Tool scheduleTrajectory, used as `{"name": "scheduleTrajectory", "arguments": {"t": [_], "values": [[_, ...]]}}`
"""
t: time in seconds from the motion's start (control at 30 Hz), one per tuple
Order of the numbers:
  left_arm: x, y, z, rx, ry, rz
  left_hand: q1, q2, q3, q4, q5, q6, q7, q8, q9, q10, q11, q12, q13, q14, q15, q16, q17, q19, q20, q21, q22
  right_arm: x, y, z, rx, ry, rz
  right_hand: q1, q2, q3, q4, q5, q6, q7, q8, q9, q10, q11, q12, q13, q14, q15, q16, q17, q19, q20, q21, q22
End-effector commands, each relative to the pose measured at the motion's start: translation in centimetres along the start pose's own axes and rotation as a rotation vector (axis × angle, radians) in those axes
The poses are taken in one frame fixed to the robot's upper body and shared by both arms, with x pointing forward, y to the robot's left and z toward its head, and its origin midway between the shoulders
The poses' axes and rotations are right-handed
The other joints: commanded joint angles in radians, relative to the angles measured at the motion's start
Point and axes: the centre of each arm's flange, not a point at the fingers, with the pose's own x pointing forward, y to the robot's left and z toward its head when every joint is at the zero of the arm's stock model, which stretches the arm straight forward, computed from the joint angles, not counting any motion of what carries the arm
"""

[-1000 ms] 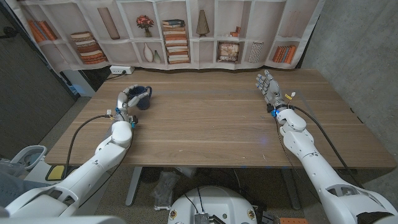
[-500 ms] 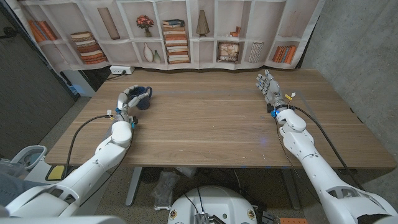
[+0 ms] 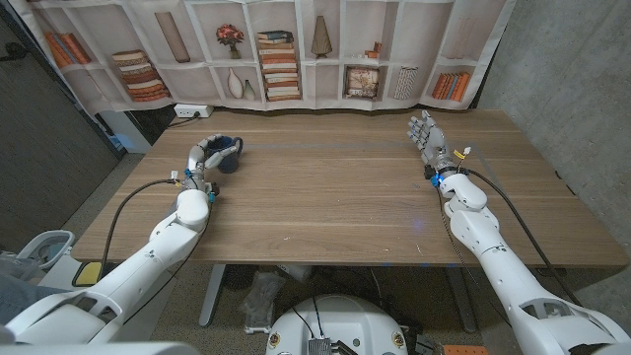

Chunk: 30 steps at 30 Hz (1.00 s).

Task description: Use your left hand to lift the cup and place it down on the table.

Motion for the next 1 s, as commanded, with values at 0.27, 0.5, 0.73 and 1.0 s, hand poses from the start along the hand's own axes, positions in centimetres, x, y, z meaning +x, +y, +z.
{"name": "scheduleTrajectory", "arguments": {"t": [0.27, 0.5, 0.73, 1.0], "values": [[-0.4, 0.2, 0.9, 0.018, 0.003, -0.036, -0.005, 0.06, 0.056, 0.094, -0.006, -0.051, -0.004, -0.026, -0.001, 0.065, -0.125, -0.013, 0.006, -0.042, -0.086, -0.004, 0.004, -0.042, 0.025, -0.021, 0.006, -0.5, -0.4, 0.2, 0.01, -0.013, -0.008, 0.003, 0.011, 0.002, -0.004, -0.002, 0.008, -0.003, -0.005, 0.002, 0.009, -0.001, -0.006, 0.006, 0.008, -0.002, -0.003, 0.003, 0.014, -0.027, -0.003, 0.006], [-1.0, 0.6, 1.0, 0.029, 0.004, -0.022, -0.029, 0.05, 0.044, 0.103, -0.002, -0.077, -0.008, -0.037, -0.001, 0.033, -0.12, -0.016, 0.008, -0.081, -0.071, -0.009, 0.005, -0.082, 0.043, -0.038, 0.008, -0.6, -0.4, 0.2, 0.005, -0.01, -0.001, 0.003, 0.011, 0.001, -0.004, -0.002, 0.008, -0.003, -0.005, 0.002, 0.01, -0.001, -0.006, 0.006, 0.008, -0.002, -0.003, 0.003, 0.014, -0.026, -0.004, 0.006], [-1.4, 0.8, 1.2, 0.039, 0.005, -0.01, -0.05, 0.046, 0.035, 0.11, 0.003, -0.111, -0.02, -0.049, -0.002, -0.021, -0.118, -0.02, 0.01, -0.134, -0.061, -0.012, 0.006, -0.146, 0.071, -0.062, 0.01, -0.5, -0.5, 0.1, 0.01, -0.001, 0.0, 0.003, 0.011, 0.002, -0.004, -0.002, 0.008, -0.004, -0.005, 0.002, 0.011, -0.001, -0.005, 0.006, 0.008, 0.0, -0.003, 0.003, 0.015, -0.025, -0.006, 0.006], [-1.6, 0.8, 1.2, 0.042, 0.009, -0.009, -0.067, 0.035, 0.026, 0.113, 0.012, -0.171, -0.017, -0.065, -0.002, -0.076, -0.112, -0.022, 0.011, -0.174, -0.05, -0.012, 0.007, -0.185, 0.089, -0.071, 0.012, -0.5, -0.5, -0.2, 0.011, 0.006, 0.003, 0.002, 0.011, 0.001, -0.004, -0.002, 0.008, -0.004, -0.004, 0.002, 0.012, -0.001, -0.005, 0.006, 0.009, -0.001, -0.002, 0.003, 0.015, -0.024, -0.007, 0.006]]}}
